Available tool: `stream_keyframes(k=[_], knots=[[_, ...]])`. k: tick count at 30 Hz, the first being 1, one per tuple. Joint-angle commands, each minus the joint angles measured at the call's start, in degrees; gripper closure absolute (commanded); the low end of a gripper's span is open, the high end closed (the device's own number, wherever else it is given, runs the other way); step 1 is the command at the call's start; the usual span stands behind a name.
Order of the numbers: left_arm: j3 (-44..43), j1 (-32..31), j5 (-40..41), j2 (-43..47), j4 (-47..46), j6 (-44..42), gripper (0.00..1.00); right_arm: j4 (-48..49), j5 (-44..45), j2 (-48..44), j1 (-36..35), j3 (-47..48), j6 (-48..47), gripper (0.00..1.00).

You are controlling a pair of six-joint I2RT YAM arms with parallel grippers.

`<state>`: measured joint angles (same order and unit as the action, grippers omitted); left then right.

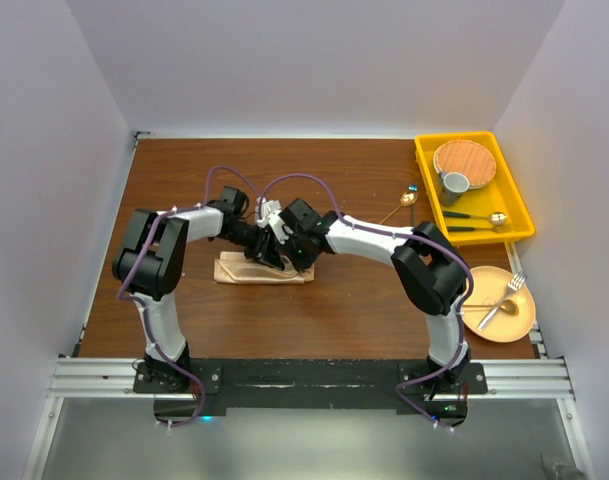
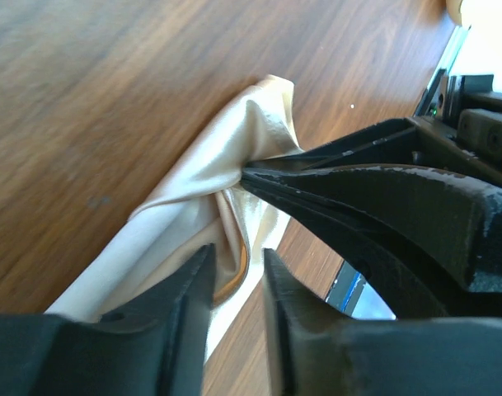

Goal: Fold the napkin into a case and place the utensils inside
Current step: Stuff the top corner of the smaller-rectangle-folded napkin into the folded napkin.

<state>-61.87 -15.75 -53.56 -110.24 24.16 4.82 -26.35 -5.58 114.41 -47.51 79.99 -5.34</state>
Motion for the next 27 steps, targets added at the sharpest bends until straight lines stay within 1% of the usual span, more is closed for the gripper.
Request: stream_keyframes(k=[1,2,3,4,5,12,16,23,27], knots=[[0.0,-0.6,-1.9,1.3,-0.8,-1.0,0.80,-1.2,-0.3,0.9,0.7,2.0,0.5,1.00],[-0.1,-0.7,-2.0,1.3,-1.2,-0.6,0.84,-1.2,-0.6,0.5,0.7,2.2,0.7,1.00],[-0.2,-0.7,-1.7,1.2,-2.1,0.5,0.91,-1.3,-0.9,0.3,0.6,2.5,0.9,1.00],[-0.4,-0.7,-1.3,0.9,-2.5,1.2,0.94,-1.8,-1.4,0.0,0.7,2.9,1.0,1.00],[-0.4,-0.7,-1.1,0.8,-3.3,1.7,0.99,-2.2,-1.6,-0.2,0.7,3.3,1.4,1.00],[-1.1,-0.7,1.1,-0.9,-4.8,5.7,1.00,-5.6,-2.8,-0.8,0.7,8.1,2.0,1.00],[-1.9,-0.8,1.6,-1.8,-5.5,7.1,1.00,-6.2,-2.9,-0.5,0.7,8.3,2.3,1.00],[-2.6,-1.2,-0.2,-0.2,-10.4,11.3,1.00,-6.1,-2.8,0.2,0.7,7.2,2.4,1.00],[-3.3,-1.9,1.6,-0.9,-10.9,12.8,1.00,-5.6,-2.5,-0.1,0.7,6.6,2.4,1.00]])
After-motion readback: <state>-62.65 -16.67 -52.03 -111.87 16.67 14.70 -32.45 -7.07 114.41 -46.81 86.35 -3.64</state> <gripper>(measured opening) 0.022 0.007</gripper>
